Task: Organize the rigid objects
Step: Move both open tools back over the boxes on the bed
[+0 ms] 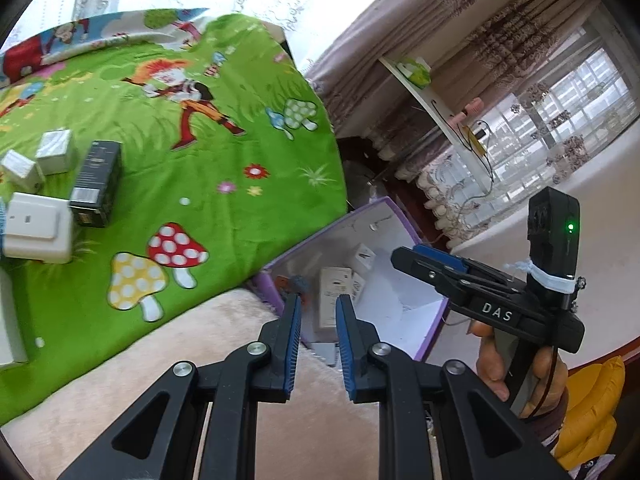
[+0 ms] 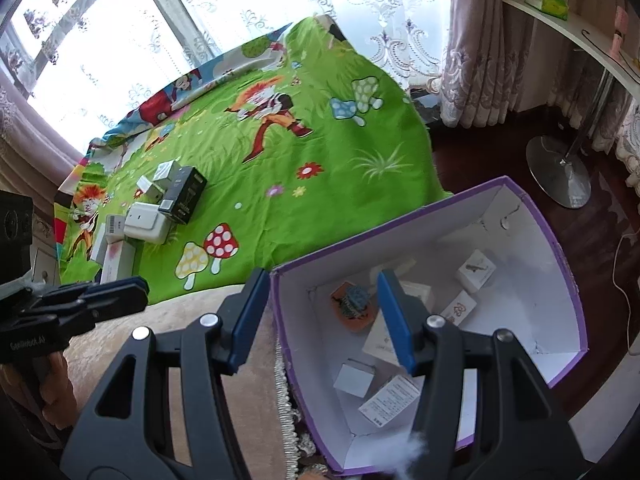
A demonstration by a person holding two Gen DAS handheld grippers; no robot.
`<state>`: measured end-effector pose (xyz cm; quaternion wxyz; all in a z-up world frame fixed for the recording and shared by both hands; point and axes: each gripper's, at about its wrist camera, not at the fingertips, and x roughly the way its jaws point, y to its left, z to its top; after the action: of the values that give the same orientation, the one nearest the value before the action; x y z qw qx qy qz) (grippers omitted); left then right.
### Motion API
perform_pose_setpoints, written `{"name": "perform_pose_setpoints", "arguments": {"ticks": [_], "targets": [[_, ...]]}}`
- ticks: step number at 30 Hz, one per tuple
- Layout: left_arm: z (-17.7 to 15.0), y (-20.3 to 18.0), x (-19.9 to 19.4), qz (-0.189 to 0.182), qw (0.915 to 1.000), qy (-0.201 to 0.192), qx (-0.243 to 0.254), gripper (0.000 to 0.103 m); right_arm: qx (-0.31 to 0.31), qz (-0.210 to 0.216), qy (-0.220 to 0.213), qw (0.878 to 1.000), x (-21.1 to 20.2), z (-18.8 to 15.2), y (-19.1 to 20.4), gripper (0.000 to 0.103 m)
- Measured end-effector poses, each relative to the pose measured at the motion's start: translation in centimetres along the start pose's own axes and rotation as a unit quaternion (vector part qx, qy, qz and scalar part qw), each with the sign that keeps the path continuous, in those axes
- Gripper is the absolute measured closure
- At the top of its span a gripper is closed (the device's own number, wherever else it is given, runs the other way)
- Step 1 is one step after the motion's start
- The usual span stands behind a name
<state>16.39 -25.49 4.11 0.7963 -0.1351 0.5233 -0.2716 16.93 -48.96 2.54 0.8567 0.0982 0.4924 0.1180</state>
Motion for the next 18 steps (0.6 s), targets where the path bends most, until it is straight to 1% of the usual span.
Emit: {"name": "perform_pose_setpoints", "arguments": {"ticks": [3, 11, 15, 18], "targets": [[-0.4, 1.1, -1.1, 0.012, 0.9999, -0.006, -0.008, 0.084, -0.011, -0.002, 0.001, 1.0, 0.0, 0.0, 1.0, 0.043], [-1.9, 5.9, -3.5, 0.03, 0.9971, -0.013, -0.069, 0.083, -0.028, 0.017, 0.004, 0.999, -0.1, 0.0, 3.2, 0.043], [-2.7, 8.0, -5.0, 0.034, 0.9947, -0.027, -0.094, 0.083, -0.04, 0.02, 0.004, 0.999, -0.2, 0.0, 4.5, 0.043], [-3.2, 9.6, -6.2, 0.044, 0.9924, -0.039, -0.109, 0.083, -0.047, 0.021, 0.005, 0.999, -0.2, 0.1, 5.3, 0.043]]}}
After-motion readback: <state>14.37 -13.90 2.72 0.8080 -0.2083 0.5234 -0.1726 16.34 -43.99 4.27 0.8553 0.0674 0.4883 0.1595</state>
